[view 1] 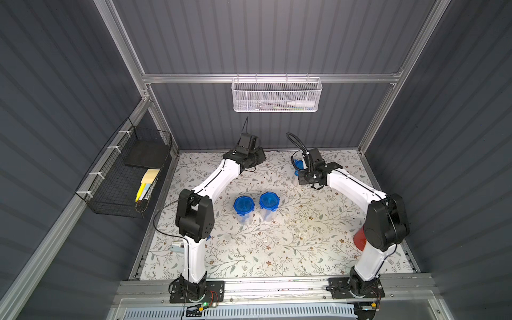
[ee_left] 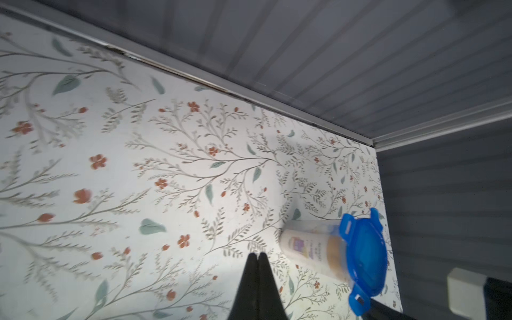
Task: Take out toiletry kits
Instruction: Move the container to the center of the board, then unfasten the latch on the container.
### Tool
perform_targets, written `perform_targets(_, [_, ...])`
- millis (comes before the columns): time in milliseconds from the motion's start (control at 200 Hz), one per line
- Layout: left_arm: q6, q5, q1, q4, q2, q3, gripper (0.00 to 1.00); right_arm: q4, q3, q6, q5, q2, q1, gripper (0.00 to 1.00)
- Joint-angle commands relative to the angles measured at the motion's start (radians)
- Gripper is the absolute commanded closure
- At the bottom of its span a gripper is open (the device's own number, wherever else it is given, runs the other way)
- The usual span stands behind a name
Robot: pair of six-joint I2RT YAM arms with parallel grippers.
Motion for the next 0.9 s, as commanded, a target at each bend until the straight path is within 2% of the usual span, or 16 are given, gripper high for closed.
perform_targets(0, [0.054, 0.021, -0.06, -0.082, 0.081, 0.124, 1.0, 0.03, -0.074, 0.036, -0.048, -0.079, -0.013, 0.96])
perform_targets(155, [0.072, 0.073, -0.126, -0.109, 0.196, 0.286, 1.0, 0.079, -0.223, 0.102, -0.146, -0.187, -0.08, 0.95])
perform_targets(345, [0.111, 0.163, -0.189, -0.083, 0.311, 0.417, 1.0, 0.195, -0.319, 0.197, -0.416, -0.258, -0.25, 0.89])
perform_targets(435, [0.107, 0.195, -0.196, -0.045, 0.336, 0.424, 1.0, 0.238, -0.319, 0.233, -0.565, -0.241, -0.302, 0.86])
perform_targets(580, [0.106, 0.214, -0.202, -0.005, 0.368, 0.427, 1.0, 0.414, -0.347, 0.347, -0.801, -0.182, -0.369, 0.82])
perform_targets(640, [0.106, 0.214, -0.202, -0.003, 0.38, 0.432, 1.0, 0.475, -0.347, 0.384, -0.855, -0.149, -0.379, 0.79])
perform_targets(795, [0.115, 0.188, -0.202, -0.023, 0.401, 0.446, 1.0, 0.605, -0.343, 0.447, -0.922, -0.08, -0.385, 0.55])
perform_targets(895, [0.117, 0.181, -0.202, -0.028, 0.408, 0.446, 1.0, 0.702, -0.359, 0.497, -0.952, -0.05, -0.395, 0.51])
